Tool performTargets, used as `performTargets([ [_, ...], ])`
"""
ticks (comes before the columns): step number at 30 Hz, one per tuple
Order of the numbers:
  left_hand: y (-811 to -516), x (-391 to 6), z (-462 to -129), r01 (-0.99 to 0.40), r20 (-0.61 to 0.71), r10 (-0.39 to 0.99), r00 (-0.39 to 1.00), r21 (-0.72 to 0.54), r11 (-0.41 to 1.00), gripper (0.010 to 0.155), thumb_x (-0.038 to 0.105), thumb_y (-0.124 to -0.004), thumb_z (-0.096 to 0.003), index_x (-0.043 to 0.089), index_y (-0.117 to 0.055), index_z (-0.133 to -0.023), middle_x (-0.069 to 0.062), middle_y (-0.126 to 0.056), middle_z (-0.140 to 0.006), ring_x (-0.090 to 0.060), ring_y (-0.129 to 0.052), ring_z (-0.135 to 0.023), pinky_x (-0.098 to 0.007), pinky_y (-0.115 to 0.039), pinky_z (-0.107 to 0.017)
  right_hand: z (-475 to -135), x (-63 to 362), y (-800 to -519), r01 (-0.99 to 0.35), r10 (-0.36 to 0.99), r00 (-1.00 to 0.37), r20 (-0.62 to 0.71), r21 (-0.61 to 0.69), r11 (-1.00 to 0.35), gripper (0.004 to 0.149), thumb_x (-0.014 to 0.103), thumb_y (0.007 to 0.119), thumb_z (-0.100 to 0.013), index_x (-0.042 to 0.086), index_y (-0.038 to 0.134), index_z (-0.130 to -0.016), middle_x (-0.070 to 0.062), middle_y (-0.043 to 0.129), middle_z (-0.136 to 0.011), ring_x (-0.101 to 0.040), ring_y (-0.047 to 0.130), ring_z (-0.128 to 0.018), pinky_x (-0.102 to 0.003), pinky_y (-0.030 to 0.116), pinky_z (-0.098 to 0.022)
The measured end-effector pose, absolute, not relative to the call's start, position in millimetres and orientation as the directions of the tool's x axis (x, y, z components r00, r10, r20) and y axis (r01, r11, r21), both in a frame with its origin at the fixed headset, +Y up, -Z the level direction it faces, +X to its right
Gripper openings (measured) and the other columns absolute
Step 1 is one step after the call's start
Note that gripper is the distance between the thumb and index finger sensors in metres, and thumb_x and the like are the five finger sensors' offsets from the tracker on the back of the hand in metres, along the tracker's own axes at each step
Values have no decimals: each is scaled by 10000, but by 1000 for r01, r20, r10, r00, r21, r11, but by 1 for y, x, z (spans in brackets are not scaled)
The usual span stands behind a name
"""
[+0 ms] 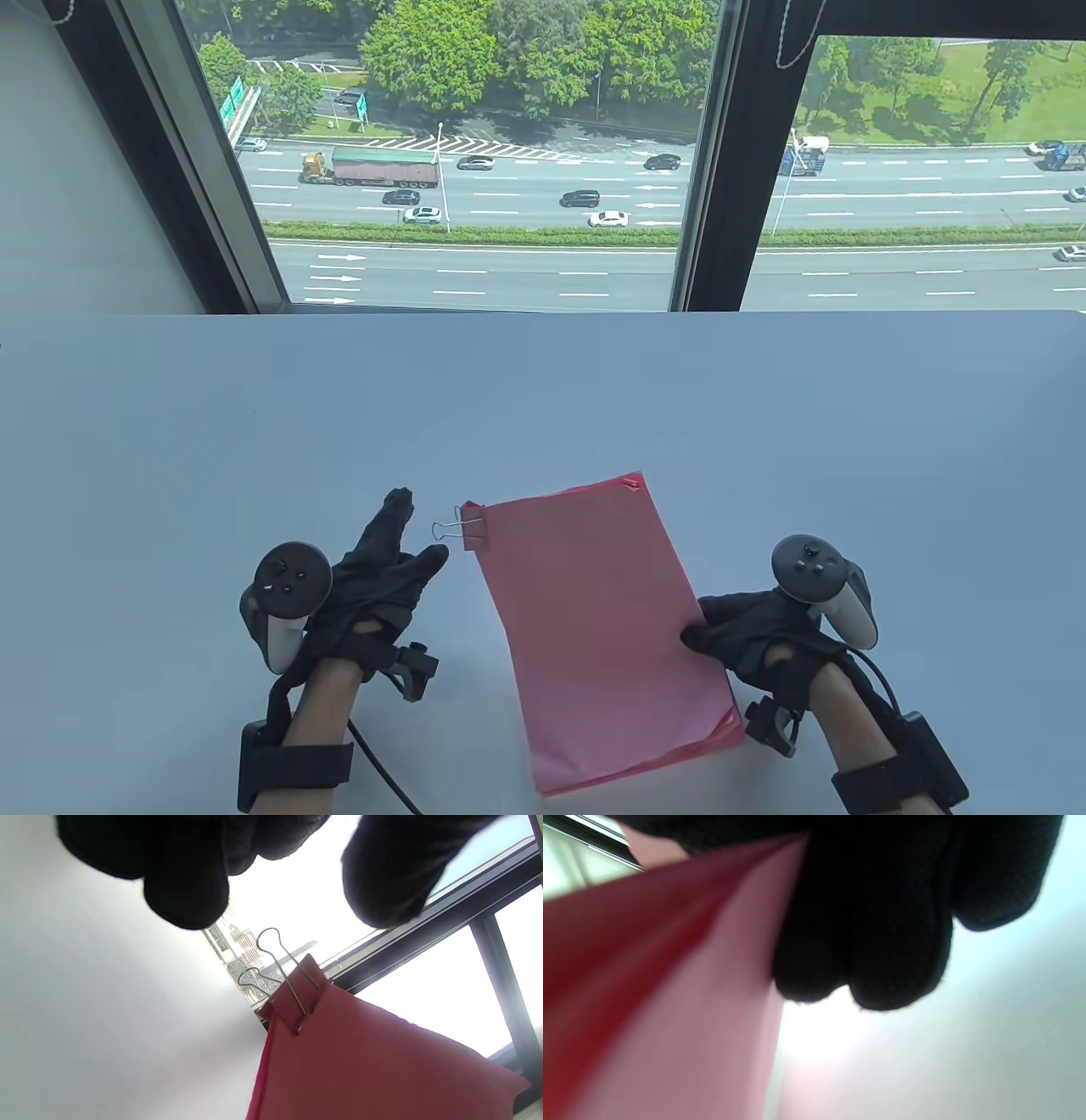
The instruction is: Clip paper with binder clip (Left hand to clip)
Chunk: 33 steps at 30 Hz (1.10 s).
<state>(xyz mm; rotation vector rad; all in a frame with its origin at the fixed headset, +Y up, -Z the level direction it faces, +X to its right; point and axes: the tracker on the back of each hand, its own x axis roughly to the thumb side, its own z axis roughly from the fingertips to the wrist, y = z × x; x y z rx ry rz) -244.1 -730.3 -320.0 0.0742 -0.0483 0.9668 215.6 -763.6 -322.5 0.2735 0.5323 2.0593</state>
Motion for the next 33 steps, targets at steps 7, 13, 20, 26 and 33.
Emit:
performTargets([
  [7, -732, -230, -319, -548, 39, 547, 836, 18, 836, 783, 540, -759, -472, 195, -507, -1129, -113, -441, -1187, -428, -626, -993, -618, -594, -629, -325, 224, -772, -848, 870, -463, -169, 368, -380, 428, 283, 862, -425, 9, 931, -746, -43, 1090, -441, -231, 1100, -250, -458, 875, -331],
  [13, -736, -219, -319, -478, 77, 483, 872, -75, 875, 825, 590, -741, -471, 300, -382, -1155, -57, -162, -1197, -349, -52, -1050, -628, -103, -666, -326, 208, -775, -861, 895, -427, -128, 358, -360, 603, 332, 871, -440, -24, 770, -916, -146, 1032, -614, -368, 1050, -432, -552, 797, -406],
  [20, -738, -218, -321, -291, 21, 294, 956, -91, 952, 952, 762, -732, -441, 393, -257, -1180, -51, -33, -1205, -391, 91, -1010, -629, 74, -550, -323, 224, -751, -749, 772, -633, 55, 208, -629, 704, 520, 801, -434, 7, 802, -915, -197, 1030, -619, -411, 1047, -396, -579, 798, -362],
  [26, -738, -223, -323, -286, 13, 288, 958, -84, 955, 976, 799, -714, -436, 422, -197, -1173, -45, 16, -1198, -431, 99, -1003, -653, 56, -558, -316, 248, -729, -478, 470, -868, 160, -10, -878, 903, 589, 887, -389, 234, 461, -1102, -193, 727, -1008, -441, 960, -626, -560, 799, -406],
  [33, -735, -232, -323, -302, 41, 303, 952, -23, 953, 959, 759, -732, -432, 399, -244, -1175, -41, -14, -1201, -307, 153, -1000, -601, 116, -541, -319, 259, -738, -370, 378, -921, 96, 90, -925, 969, 698, 794, -421, 283, 282, -1131, -147, 39, -1125, -537, -22, -923, -766, 105, -551],
])
